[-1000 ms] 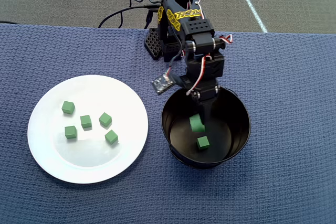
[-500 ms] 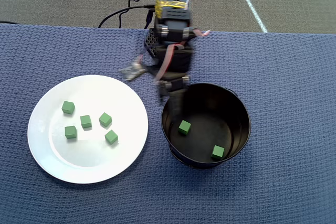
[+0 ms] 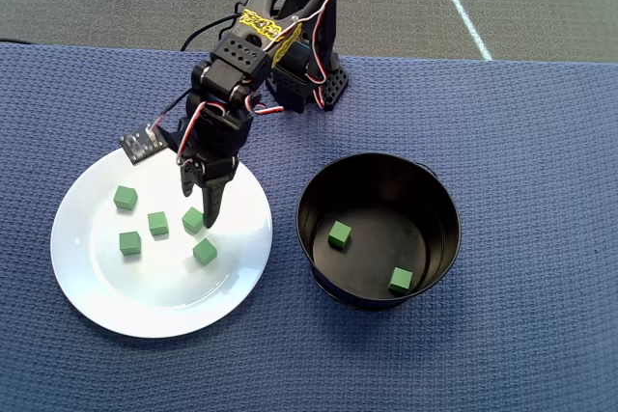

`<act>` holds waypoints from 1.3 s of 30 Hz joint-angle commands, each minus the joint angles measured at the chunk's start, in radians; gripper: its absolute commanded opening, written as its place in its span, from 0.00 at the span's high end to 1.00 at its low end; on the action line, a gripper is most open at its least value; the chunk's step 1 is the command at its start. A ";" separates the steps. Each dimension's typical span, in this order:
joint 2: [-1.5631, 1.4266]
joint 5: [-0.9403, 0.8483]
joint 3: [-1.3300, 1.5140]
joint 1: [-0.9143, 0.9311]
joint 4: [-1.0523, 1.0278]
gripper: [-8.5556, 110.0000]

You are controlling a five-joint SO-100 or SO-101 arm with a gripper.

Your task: Pick up the green cubes from the white plate and place them in the black recipient

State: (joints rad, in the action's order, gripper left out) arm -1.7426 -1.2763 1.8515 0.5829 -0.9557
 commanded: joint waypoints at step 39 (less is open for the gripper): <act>0.265 -0.437 -0.051 0.021 0.130 0.76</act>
State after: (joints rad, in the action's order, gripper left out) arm -1.4788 -1.7135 1.8684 0.6213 -0.8575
